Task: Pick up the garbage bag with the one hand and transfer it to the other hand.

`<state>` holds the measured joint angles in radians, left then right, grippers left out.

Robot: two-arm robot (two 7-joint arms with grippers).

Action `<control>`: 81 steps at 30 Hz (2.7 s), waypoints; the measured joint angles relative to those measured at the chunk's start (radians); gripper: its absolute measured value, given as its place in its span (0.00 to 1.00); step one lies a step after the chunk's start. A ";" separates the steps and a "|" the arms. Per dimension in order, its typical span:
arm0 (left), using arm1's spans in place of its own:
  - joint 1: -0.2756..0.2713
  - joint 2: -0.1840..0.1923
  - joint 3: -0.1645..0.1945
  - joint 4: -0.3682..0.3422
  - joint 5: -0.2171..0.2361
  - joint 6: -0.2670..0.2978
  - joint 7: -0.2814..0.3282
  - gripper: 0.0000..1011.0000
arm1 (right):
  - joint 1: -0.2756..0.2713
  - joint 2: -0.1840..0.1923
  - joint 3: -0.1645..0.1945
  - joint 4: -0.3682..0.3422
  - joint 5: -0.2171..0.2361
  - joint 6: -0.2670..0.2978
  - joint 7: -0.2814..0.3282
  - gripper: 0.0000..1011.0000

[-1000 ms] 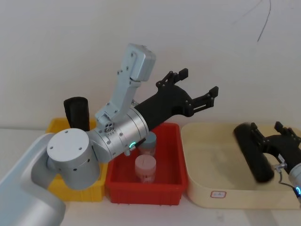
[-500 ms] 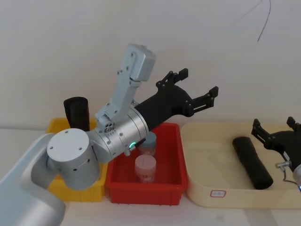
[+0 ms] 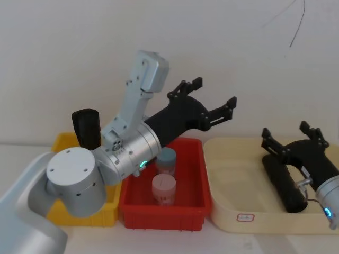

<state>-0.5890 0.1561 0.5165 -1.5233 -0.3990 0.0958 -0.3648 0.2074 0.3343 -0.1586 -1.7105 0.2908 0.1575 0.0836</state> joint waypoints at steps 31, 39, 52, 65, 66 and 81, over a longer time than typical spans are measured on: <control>0.163 0.130 -0.156 -0.226 0.102 0.087 0.211 0.99 | 0.048 0.009 -0.163 0.002 0.086 0.093 0.258 0.99; 0.180 0.145 -0.174 -0.250 0.112 0.096 0.229 0.99 | 0.087 0.002 -0.205 0.034 0.097 0.129 0.292 0.99; 0.191 0.155 -0.187 -0.265 0.118 0.102 0.242 0.99 | 0.153 -0.019 -0.269 0.102 0.099 0.183 0.316 0.99; 0.194 0.158 -0.191 -0.271 0.120 0.104 0.246 0.99 | 0.208 -0.040 -0.324 0.180 0.074 0.211 0.309 0.99; 0.195 0.159 -0.191 -0.271 0.120 0.104 0.246 0.99 | 0.211 -0.041 -0.328 0.185 0.072 0.211 0.309 0.99; 0.196 0.160 -0.193 -0.273 0.121 0.104 0.247 0.99 | 0.253 -0.059 -0.375 0.272 0.015 0.153 0.306 0.99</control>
<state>-0.3932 0.3158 0.3236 -1.7962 -0.2780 0.2002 -0.1174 0.4602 0.2752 -0.5340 -1.4382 0.3061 0.3105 0.3900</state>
